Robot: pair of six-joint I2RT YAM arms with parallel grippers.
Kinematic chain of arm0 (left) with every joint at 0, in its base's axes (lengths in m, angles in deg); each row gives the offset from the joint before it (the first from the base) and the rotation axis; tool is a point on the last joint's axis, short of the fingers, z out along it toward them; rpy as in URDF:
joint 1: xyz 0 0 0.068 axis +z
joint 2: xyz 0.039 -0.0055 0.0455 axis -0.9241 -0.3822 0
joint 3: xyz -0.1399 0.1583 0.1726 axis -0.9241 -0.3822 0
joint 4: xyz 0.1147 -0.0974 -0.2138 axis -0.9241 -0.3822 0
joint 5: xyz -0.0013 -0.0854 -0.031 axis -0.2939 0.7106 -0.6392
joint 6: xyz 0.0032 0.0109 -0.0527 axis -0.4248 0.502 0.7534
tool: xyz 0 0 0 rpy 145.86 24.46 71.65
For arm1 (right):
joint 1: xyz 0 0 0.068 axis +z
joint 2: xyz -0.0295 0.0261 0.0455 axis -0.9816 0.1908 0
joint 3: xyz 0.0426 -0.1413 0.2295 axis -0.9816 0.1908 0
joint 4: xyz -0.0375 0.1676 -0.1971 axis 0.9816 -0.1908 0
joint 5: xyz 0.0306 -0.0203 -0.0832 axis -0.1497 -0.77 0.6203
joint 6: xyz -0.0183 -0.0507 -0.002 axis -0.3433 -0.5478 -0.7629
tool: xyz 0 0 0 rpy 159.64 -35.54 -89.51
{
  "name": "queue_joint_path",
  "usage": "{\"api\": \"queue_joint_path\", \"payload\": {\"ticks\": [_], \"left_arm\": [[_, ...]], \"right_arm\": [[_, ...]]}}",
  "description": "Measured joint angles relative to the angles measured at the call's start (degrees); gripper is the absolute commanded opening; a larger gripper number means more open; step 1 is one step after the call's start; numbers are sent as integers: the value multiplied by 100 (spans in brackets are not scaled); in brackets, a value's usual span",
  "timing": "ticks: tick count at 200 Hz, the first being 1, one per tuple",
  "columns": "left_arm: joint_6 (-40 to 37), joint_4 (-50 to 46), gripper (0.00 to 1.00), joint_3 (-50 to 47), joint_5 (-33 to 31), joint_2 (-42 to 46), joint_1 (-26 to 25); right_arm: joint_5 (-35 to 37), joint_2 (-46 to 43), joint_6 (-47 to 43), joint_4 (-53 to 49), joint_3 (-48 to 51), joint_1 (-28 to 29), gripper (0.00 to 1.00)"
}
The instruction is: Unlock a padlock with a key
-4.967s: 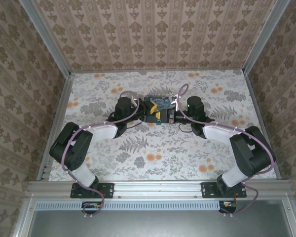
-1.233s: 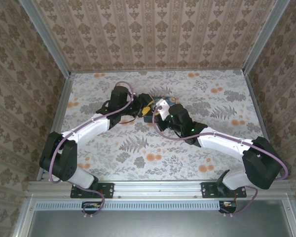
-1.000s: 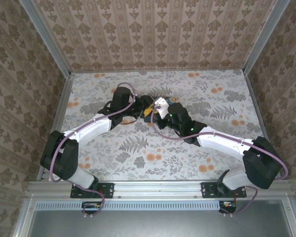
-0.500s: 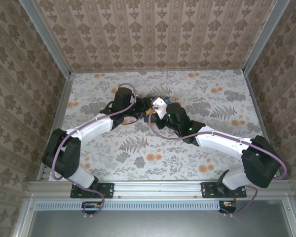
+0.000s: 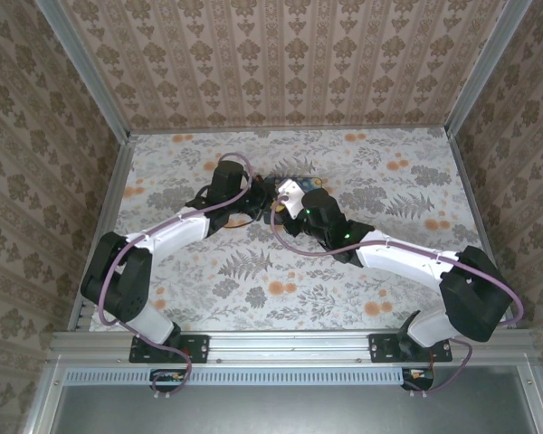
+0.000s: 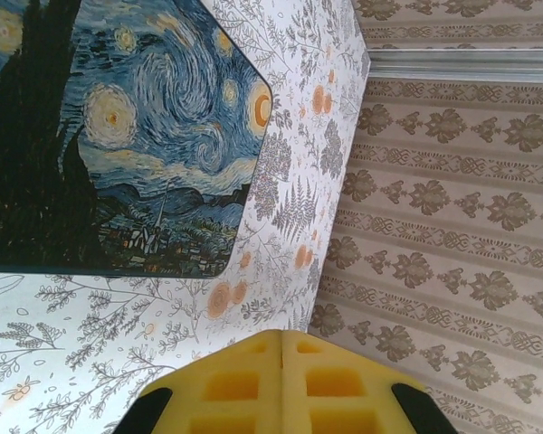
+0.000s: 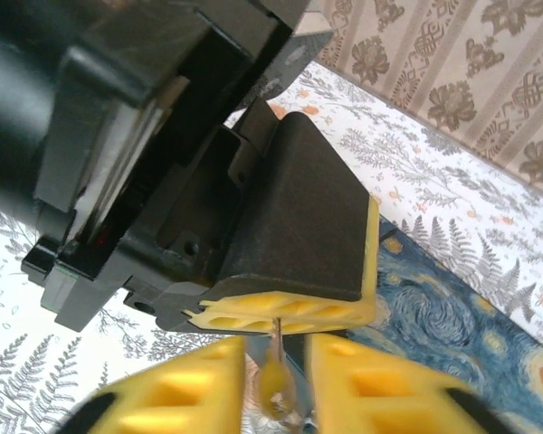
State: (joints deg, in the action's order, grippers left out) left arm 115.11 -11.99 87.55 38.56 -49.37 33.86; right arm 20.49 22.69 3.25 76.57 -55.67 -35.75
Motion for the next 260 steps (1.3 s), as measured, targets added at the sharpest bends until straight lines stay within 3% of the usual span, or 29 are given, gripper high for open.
{"api": "queue_joint_path", "payload": {"ticks": [21, 59, 95, 128, 169, 215, 260], "left_arm": [[-271, 35, 0, 0, -2, 0, 35], [-1029, 461, 0, -116, -46, 0, 243], [-1845, 1250, 0, -291, -33, 2, 339], [-2055, 2363, 0, -590, 24, 2, 354], [-1670, 3888, 0, -787, 26, -221, 378], [-1423, 4441, 0, -866, 26, -437, 378], [-1423, 4505, 0, -866, 26, -437, 376]], "right_arm": [[-227, -190, 385, 13, 92, -267, 48], [-1036, -940, 1775, 321, 560, -1316, 51], [-2109, -704, 3440, 1143, 761, -1849, 52], [-2929, 190, 4905, 2450, 855, -1917, 53], [-3432, 1161, 6376, 4214, 938, -1917, 54], [-3499, 1408, 6970, 5217, 935, -1917, 53], [-3615, 1582, 7136, 5539, 907, -1915, 51]]}}
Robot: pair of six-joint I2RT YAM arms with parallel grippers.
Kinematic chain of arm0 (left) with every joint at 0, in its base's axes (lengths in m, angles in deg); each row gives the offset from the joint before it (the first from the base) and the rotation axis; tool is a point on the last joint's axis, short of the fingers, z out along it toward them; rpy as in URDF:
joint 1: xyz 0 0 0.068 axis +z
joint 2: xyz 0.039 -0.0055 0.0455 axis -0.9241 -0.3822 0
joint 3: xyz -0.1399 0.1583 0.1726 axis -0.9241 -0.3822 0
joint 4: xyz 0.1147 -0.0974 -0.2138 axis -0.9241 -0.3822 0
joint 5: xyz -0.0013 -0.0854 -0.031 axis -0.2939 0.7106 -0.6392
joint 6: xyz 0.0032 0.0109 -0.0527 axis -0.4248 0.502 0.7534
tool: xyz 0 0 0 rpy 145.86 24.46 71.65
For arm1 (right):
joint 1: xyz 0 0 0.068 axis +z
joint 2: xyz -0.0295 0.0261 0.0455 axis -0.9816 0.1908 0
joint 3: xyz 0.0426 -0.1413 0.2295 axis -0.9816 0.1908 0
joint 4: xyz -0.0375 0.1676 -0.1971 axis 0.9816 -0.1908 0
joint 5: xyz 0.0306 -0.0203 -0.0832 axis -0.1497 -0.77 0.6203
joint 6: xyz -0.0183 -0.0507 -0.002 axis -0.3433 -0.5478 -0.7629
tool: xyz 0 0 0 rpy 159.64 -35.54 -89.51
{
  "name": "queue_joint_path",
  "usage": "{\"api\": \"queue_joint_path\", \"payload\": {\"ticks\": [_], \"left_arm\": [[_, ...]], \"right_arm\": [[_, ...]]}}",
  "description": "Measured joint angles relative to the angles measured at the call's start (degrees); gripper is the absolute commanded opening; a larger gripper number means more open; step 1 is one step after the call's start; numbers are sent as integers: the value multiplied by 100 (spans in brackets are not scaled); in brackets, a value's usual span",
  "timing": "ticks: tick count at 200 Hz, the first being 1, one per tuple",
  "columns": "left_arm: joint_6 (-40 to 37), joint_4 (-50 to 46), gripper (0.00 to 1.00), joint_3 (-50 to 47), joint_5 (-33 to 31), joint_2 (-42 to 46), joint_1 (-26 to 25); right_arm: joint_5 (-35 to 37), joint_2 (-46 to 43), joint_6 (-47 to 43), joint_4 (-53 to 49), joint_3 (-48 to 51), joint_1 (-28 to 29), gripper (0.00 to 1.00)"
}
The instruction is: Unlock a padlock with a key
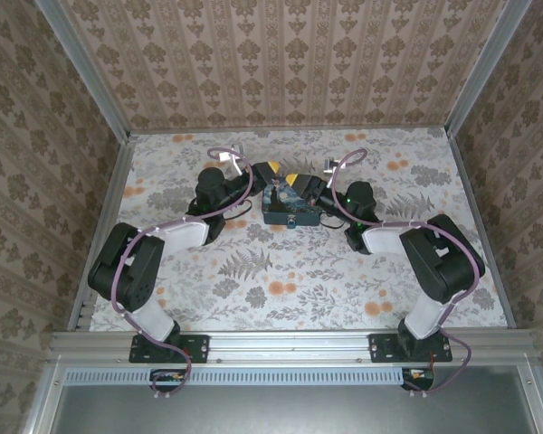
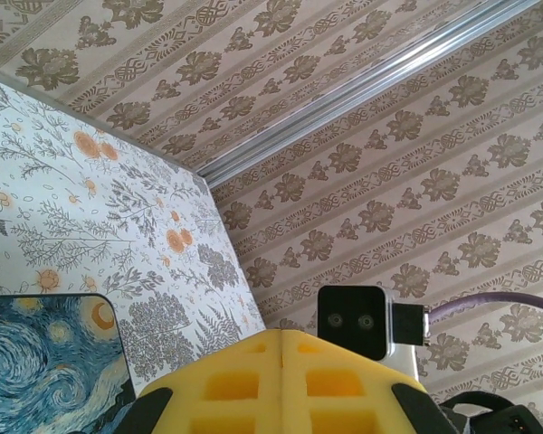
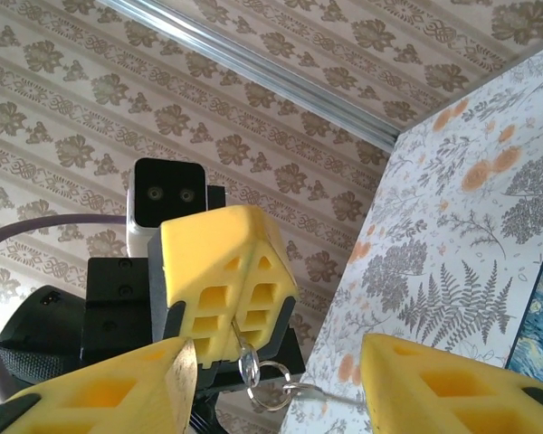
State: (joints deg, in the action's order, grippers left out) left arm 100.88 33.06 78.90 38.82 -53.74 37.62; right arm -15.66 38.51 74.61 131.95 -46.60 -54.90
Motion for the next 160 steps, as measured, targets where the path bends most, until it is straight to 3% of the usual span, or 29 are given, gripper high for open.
{"api": "queue_joint_path", "payload": {"ticks": [160], "left_arm": [[-4, -7, 0, 0, 0, 0, -48]], "right_arm": [[-289, 448, 295, 350, -358, 179, 36]]}}
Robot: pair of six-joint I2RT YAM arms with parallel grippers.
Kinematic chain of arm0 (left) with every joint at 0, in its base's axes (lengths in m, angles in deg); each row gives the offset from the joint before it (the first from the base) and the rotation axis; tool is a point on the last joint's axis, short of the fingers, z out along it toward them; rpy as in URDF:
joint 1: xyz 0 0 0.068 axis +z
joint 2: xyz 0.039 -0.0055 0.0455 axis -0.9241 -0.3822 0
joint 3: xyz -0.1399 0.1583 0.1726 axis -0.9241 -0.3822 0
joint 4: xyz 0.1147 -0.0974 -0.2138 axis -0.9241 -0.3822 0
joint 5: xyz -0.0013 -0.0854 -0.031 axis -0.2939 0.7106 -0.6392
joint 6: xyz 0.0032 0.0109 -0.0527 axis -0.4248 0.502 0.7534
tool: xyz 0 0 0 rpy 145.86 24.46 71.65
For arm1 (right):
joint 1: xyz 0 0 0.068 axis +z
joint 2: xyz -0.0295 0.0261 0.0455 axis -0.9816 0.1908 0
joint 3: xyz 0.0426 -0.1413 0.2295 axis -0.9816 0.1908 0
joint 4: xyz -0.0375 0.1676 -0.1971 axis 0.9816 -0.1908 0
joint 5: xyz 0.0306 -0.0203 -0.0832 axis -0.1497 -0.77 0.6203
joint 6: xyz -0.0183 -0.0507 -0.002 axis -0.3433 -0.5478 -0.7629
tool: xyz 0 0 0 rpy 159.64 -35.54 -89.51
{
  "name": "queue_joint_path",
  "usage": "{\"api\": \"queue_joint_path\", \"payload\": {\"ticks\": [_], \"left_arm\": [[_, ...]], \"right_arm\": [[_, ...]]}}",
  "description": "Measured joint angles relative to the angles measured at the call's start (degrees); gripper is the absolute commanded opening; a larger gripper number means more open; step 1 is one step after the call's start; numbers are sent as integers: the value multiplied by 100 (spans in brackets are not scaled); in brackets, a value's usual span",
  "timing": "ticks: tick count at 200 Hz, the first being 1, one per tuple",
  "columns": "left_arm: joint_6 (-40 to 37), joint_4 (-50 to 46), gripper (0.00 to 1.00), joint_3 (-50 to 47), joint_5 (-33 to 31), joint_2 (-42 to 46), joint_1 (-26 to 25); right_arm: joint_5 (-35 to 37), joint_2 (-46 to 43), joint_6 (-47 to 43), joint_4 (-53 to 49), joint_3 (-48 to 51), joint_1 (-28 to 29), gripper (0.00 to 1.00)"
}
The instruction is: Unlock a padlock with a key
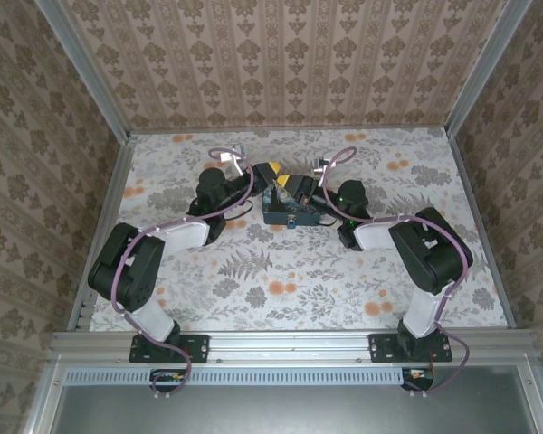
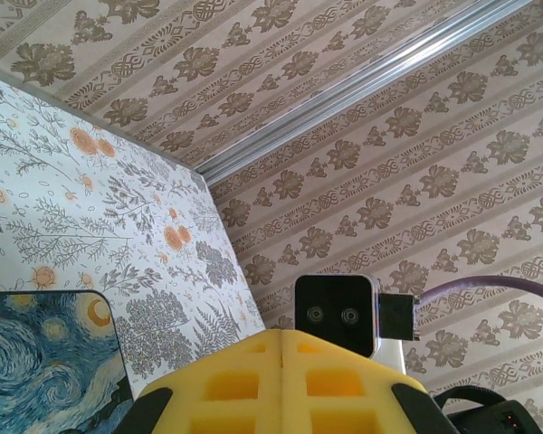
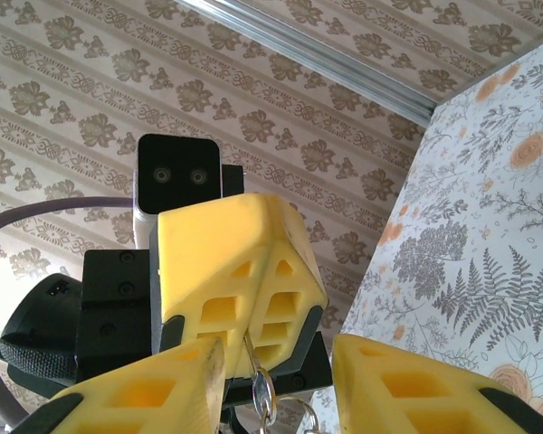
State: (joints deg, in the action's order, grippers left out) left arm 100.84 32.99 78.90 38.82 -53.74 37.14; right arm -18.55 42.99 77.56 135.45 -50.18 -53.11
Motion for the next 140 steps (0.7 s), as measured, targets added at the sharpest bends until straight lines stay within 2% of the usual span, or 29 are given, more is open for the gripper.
{"api": "queue_joint_path", "payload": {"ticks": [90, 140], "left_arm": [[-2, -94, 0, 0, -2, 0, 0], [-4, -133, 0, 0, -4, 0, 0]], "right_arm": [[-24, 57, 2, 90, 0, 79, 34], [-24, 66, 2, 90, 0, 79, 29]]}}
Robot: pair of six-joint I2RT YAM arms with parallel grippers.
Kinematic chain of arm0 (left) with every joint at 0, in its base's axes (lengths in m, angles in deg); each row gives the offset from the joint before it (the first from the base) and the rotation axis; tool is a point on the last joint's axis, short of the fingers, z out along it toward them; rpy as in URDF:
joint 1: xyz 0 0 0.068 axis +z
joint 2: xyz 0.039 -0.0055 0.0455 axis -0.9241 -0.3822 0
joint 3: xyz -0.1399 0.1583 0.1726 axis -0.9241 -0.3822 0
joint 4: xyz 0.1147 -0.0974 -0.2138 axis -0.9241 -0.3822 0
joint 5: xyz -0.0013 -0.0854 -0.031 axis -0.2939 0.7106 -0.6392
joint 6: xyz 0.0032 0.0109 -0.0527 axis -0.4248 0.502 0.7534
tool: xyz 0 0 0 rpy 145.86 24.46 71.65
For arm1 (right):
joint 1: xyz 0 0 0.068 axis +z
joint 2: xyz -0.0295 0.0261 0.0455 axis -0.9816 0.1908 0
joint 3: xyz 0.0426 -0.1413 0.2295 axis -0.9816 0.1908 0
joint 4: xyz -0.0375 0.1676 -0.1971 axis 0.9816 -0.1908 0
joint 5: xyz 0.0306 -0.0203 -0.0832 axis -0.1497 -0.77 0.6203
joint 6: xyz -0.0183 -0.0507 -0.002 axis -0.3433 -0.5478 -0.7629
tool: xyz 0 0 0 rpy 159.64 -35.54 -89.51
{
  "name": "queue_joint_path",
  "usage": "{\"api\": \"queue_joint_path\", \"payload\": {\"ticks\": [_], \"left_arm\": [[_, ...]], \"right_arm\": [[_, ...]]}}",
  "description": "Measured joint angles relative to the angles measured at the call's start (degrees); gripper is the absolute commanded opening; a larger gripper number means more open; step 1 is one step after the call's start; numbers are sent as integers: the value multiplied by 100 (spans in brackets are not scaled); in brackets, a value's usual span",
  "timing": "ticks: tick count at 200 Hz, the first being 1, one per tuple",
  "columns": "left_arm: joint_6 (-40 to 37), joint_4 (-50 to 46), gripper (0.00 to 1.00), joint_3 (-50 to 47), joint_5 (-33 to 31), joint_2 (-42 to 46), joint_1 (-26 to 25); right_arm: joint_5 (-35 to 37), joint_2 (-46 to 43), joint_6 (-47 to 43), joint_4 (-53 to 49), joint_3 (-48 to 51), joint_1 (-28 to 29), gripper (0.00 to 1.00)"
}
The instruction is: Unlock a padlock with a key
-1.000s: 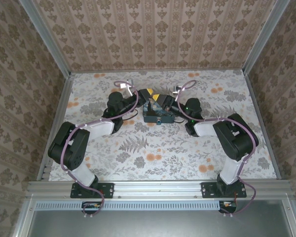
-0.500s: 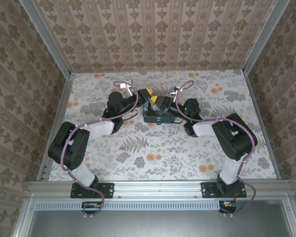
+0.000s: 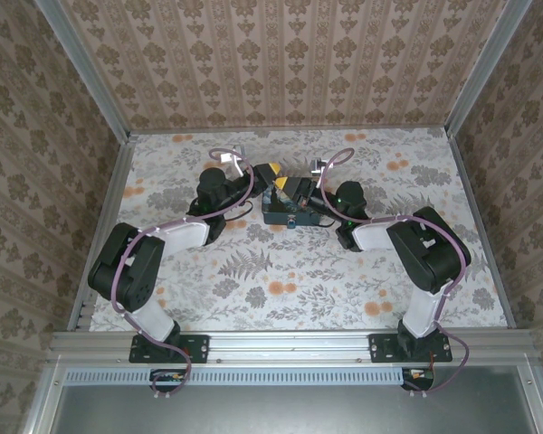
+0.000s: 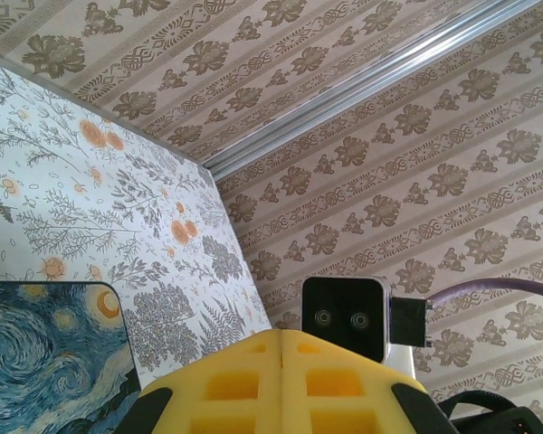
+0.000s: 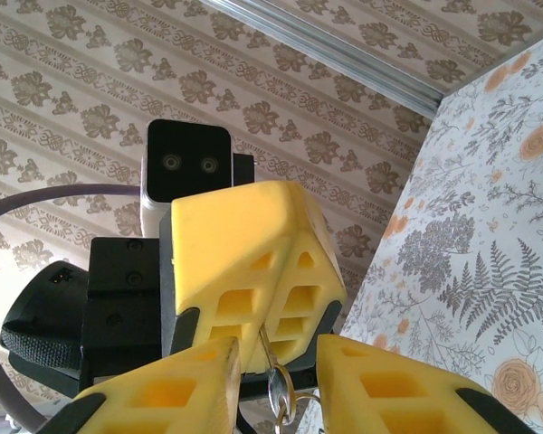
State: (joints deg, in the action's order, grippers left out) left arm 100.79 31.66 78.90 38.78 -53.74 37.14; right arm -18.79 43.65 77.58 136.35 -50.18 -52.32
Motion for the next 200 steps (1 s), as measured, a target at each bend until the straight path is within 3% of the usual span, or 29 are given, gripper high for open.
{"api": "queue_joint_path", "payload": {"ticks": [100, 171, 200], "left_arm": [[0, -17, 0, 0, -2, 0, 0], [-2, -42, 0, 0, -2, 0, 7], [-2, -42, 0, 0, -22, 0, 13]], "right_arm": [[-44, 66, 17, 4, 0, 37, 29], [-103, 66, 24, 9, 0, 39, 17], [-105, 66, 17, 42, 2, 39, 5]]}}
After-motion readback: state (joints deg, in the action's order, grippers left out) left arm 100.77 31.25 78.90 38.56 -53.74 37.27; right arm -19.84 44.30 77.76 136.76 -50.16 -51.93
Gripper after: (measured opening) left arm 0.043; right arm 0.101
